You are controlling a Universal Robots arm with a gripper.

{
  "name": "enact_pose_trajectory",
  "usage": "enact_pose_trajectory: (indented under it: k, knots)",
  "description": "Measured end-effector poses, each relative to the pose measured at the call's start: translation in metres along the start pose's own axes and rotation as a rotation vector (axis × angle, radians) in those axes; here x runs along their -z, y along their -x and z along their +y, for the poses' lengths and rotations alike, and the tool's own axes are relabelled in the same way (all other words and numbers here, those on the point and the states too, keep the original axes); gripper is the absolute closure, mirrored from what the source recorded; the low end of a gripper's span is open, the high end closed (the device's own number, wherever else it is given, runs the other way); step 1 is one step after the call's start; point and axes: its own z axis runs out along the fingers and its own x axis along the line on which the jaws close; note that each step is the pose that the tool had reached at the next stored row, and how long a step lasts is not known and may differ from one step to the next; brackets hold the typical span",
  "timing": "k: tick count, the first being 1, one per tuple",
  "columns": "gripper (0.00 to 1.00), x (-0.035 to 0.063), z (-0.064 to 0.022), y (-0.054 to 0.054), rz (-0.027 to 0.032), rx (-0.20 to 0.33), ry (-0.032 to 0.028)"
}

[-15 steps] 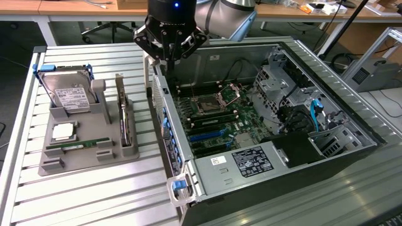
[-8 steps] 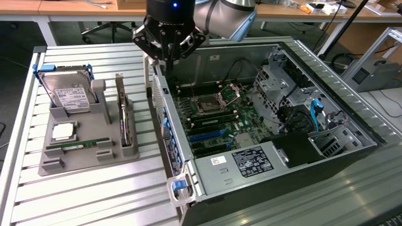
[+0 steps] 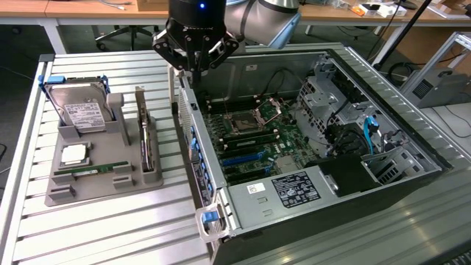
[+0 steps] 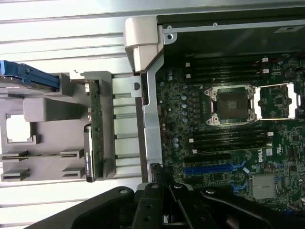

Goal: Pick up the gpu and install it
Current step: 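Reach for the gpu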

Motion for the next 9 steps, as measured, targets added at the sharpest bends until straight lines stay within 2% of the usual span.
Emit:
enact_pose_trajectory:
  k: [9]
  knots:
    - [0.89, 0.0001, -0.0003, -0.0044, 0.0000, 0.000, 0.0001]
